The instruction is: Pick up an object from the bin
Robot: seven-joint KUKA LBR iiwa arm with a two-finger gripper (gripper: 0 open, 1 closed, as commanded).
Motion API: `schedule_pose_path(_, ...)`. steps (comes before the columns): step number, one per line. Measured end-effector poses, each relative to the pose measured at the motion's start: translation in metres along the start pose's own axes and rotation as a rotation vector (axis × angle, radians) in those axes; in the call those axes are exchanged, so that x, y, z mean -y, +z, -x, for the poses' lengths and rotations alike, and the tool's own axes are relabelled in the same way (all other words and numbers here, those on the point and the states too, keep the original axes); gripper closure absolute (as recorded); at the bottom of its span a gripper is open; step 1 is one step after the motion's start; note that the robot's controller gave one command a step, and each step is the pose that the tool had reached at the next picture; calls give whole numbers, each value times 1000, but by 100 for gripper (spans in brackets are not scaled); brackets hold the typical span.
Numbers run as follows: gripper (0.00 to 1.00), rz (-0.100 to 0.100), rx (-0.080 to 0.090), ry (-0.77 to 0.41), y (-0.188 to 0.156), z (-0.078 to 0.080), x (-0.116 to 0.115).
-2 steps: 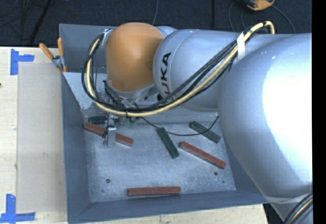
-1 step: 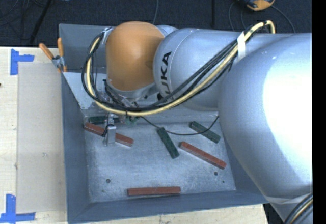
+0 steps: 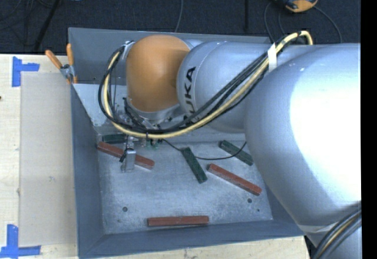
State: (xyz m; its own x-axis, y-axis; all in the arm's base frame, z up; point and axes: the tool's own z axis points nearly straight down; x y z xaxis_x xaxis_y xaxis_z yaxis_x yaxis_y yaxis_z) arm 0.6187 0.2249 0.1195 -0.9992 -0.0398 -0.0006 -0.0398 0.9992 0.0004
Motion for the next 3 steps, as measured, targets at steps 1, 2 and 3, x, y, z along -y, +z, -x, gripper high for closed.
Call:
schedule_pose_path(1, 0, 0, 1, 15, 11, 0, 3)
schedule_pose_path(2, 0, -1, -5, -116, 1, -5, 3)
schedule_pose_path(3, 0, 1, 0, -152, -9, -4, 4)
